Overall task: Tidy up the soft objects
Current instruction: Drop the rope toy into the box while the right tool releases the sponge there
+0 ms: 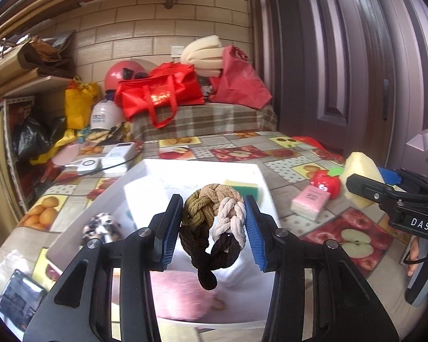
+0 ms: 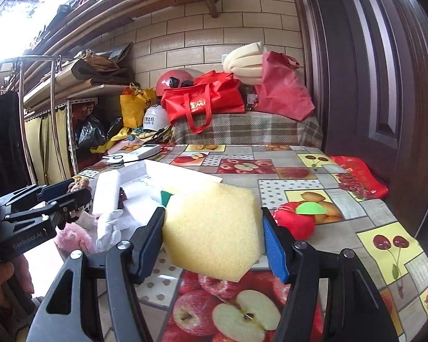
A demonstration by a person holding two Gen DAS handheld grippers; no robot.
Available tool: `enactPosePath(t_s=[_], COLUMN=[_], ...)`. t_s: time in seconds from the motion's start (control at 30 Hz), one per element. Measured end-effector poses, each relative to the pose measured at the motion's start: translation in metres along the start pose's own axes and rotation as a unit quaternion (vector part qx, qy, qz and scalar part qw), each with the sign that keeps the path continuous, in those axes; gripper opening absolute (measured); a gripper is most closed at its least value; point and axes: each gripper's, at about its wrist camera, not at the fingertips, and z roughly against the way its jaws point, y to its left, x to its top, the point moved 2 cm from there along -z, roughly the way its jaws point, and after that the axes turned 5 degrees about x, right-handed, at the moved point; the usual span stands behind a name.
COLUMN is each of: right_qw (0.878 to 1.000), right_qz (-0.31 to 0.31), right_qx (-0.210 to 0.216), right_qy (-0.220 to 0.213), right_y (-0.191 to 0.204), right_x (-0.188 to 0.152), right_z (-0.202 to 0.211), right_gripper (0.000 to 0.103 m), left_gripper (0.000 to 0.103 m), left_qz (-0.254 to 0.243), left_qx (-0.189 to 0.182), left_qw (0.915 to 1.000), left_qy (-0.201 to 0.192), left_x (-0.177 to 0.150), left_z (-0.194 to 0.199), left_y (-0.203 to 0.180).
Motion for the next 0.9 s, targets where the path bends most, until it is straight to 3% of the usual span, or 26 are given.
enactPosePath(t_s=[0.27,0.9], right_qw=[1.0,0.997], right_qz=[0.009,0.049], right_qx=[0.023,0.061], right_qy=[0.018,0.025], right_y=[0.023,0.069], right_x=[0.002,0.007], right_z=[-0.021,-0.063], right_gripper=[0.064,0.064], left_gripper=[0.043,0.043], left_qz=[0.028,0.037], left_qx=[0.042,0.063], left_qw=[0.9987,0.9972], left_qy=[0.007,0.02], left_x=[-0.004,-0.006], left_z=[-0.005,-0.017], left_y=[0.039,0.057])
